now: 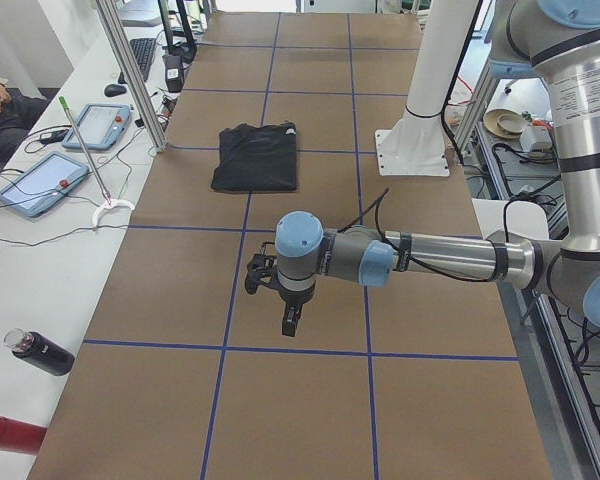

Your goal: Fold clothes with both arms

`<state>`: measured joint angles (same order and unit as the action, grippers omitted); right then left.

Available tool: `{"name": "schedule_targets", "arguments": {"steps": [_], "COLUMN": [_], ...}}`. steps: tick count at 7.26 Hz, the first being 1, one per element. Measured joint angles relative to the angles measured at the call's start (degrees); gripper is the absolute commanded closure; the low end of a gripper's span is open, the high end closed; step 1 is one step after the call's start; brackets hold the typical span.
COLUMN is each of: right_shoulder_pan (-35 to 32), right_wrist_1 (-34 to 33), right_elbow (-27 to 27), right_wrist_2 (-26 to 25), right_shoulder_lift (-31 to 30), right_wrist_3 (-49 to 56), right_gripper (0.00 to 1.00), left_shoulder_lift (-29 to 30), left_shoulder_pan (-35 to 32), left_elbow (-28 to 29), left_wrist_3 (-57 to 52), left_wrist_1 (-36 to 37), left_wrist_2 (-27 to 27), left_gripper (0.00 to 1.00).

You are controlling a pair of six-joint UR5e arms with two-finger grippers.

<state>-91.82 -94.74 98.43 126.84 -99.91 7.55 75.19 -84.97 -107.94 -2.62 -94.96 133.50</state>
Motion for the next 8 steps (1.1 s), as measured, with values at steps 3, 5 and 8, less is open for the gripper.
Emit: {"name": "schedule_targets", "arguments": {"steps": [3,5,8], "right_shoulder_pan": [-2.6,-4.7,-5.4], "right_wrist_1": [12.9,13.1,5.0], "right_elbow": [-7.8,-7.8,-0.4], "right_wrist_2": [2.2,2.3,1.0], "right_shoulder_lift": [-2.5,-3.3,-4.0], "right_wrist_3": [0.4,0.2,0.2], "right_gripper": [0.00,0.00,0.00], "left_shoulder_lift": [2.0,2.8,4.5], "left_shoulder_pan": [-2.8,-3.2,-3.4], "left_elbow": [0.5,0.9,1.0], "left_wrist_3": [-6.3,-5.4,-5.3], "left_wrist_1": [8.5,9.0,8.7], "left_wrist_2": [-0.4,-0.7,-0.5], "left_gripper": [0.00,0.00,0.00]}}
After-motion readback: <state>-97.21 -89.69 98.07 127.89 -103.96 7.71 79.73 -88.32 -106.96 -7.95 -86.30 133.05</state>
